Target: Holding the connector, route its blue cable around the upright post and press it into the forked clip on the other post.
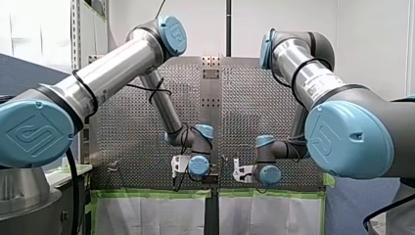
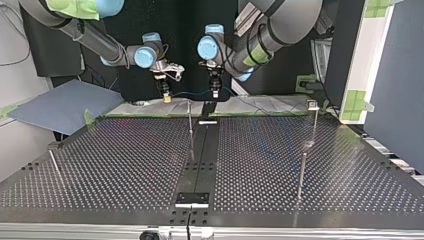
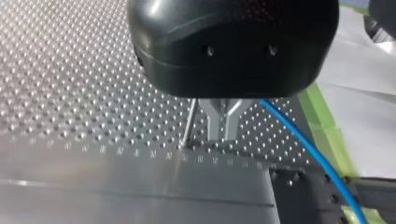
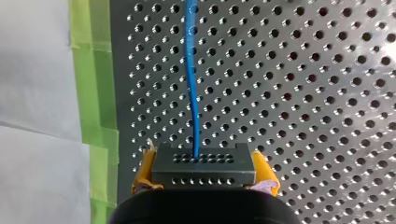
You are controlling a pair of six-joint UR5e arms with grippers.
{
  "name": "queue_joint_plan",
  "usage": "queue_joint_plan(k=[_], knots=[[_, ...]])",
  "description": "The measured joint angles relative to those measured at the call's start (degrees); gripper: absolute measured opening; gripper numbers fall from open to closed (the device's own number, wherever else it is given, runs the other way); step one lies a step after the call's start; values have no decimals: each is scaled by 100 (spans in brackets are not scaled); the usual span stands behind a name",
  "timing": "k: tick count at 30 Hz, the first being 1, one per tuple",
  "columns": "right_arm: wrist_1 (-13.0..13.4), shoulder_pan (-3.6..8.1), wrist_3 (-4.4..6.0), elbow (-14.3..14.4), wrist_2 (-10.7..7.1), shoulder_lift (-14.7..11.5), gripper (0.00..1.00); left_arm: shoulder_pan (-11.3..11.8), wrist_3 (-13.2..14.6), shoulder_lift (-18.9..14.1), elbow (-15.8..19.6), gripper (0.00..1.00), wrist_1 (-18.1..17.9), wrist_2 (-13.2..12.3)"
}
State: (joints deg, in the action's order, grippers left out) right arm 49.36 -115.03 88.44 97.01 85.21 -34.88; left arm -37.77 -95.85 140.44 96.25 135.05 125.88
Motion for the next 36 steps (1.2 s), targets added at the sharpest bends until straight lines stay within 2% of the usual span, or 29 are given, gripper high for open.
queue_joint_plan(k=[6,13,19,22,27,31,36], knots=[[-37,-13,-16,20,-1,-75,0,-228,-21,3,0,0,-35,245],[-5,-9,-32,114,12,-97,0,-265,-43,4,2,0,33,288],[143,22,-17,301,11,-211,0,-264,-111,4,5,0,90,280],[282,53,77,445,10,-348,0,-254,-151,4,5,0,100,271],[442,87,311,591,5,-653,0,-230,-215,4,5,0,123,261],[437,110,360,610,3,-780,0,-200,-284,4,3,0,162,266],[413,153,339,613,65,-804,0,-135,-335,4,0,0,252,245]])
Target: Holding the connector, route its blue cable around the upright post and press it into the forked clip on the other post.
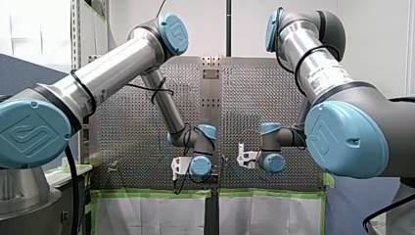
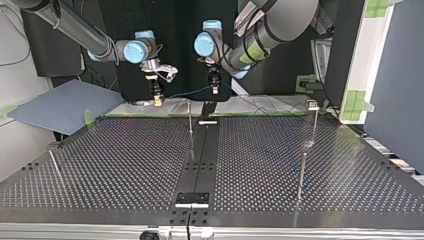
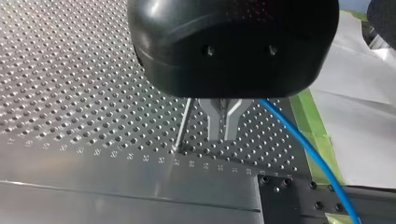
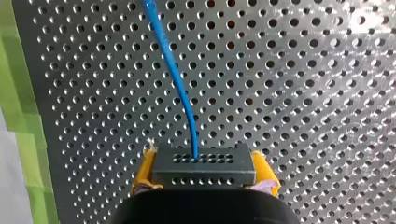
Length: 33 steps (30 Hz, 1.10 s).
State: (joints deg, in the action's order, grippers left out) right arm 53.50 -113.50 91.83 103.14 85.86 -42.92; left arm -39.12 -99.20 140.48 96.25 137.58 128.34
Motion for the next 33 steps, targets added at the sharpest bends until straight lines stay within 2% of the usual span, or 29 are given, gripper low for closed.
queue_joint_plan(k=[4,11,19,30,33], knots=[[14,11,-25,25,33,26,0,55,-6,16,-5,0,31,-108],[74,50,-46,34,67,253,0,160,-19,25,-2,0,36,-375],[134,100,-25,16,62,291,0,266,-18,29,-36,0,41,-578],[286,187,27,-15,49,293,0,329,-71,384,-449,0,269,-654],[357,193,31,-31,-1,294,0,333,-103,426,-569,0,322,-680]])
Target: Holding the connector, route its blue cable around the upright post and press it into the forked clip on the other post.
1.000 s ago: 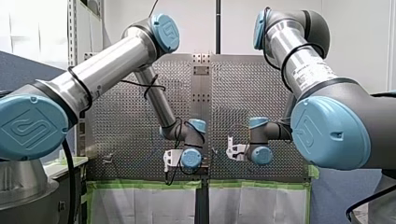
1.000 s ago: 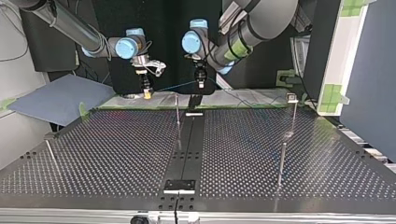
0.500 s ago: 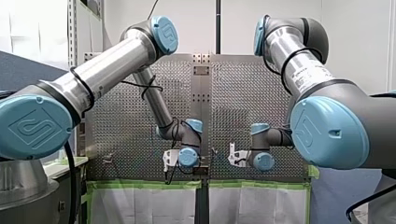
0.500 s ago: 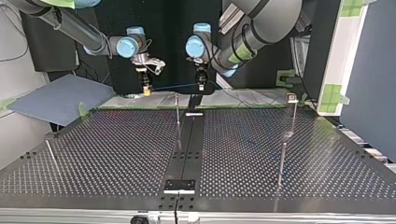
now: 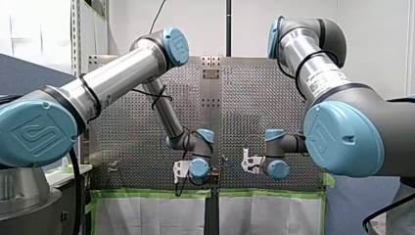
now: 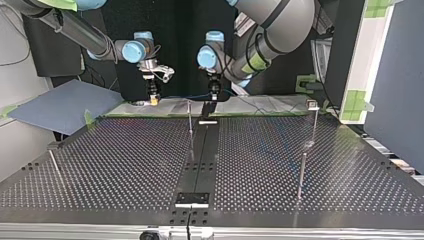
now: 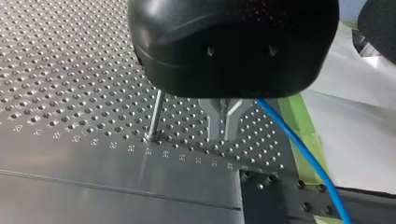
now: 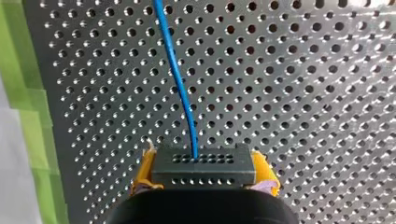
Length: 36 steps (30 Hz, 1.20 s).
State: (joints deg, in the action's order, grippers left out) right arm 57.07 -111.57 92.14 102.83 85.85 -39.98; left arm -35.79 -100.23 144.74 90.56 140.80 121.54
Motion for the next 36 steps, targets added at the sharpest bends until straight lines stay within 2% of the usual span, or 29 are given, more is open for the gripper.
queue_joint_plan(k=[16,29,36], knots=[[-22,60,26,-72,-42,-1,0,24,-28,14,-205,0,112,-19],[-118,225,38,-74,-38,-3,0,-22,6,14,-206,0,211,-4],[-129,261,41,-73,-42,-2,0,-34,99,15,-207,0,217,-19]])
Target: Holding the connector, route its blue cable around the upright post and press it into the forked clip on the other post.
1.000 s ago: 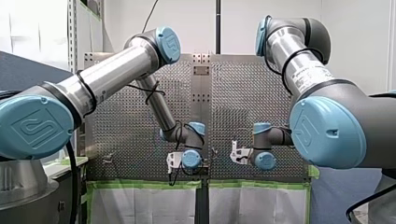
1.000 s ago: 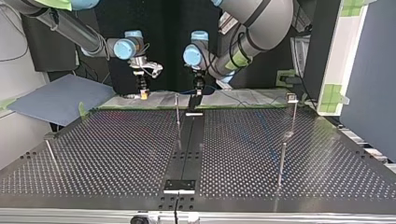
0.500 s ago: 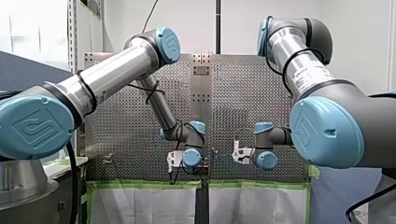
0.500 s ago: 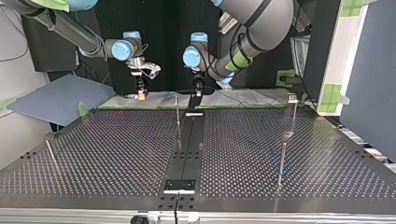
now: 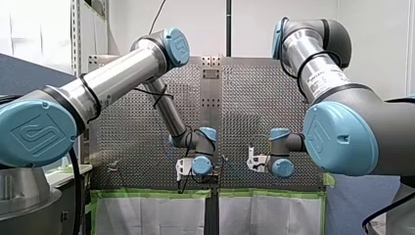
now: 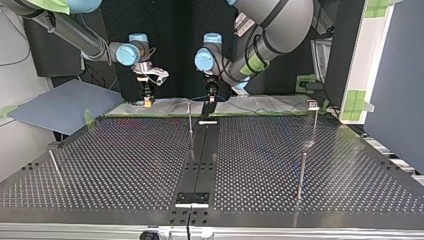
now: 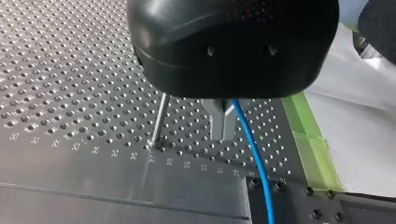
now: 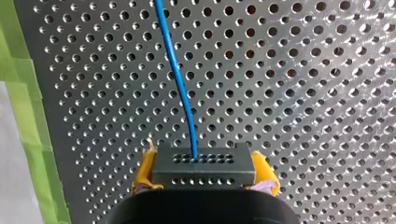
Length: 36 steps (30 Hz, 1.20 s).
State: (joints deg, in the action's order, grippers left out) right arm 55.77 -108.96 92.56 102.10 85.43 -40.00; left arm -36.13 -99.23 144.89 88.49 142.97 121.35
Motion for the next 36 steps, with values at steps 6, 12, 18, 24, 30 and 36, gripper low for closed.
queue_joint_plan(k=[6,12,18,24,30,36], knots=[[-9,5,0,-19,-1,0,0,25,22,-1,-1,0,-12,-69],[-8,0,1,-25,-7,-1,0,40,27,-1,-47,0,-21,-122],[19,4,1,-26,-9,2,0,52,33,2,-141,0,59,-143],[81,5,5,-35,-7,2,0,94,36,21,-199,0,177,-175],[114,9,22,-41,-3,2,0,146,29,180,-331,0,314,-219],[134,18,27,-41,10,2,0,189,20,230,-487,0,380,-259]])
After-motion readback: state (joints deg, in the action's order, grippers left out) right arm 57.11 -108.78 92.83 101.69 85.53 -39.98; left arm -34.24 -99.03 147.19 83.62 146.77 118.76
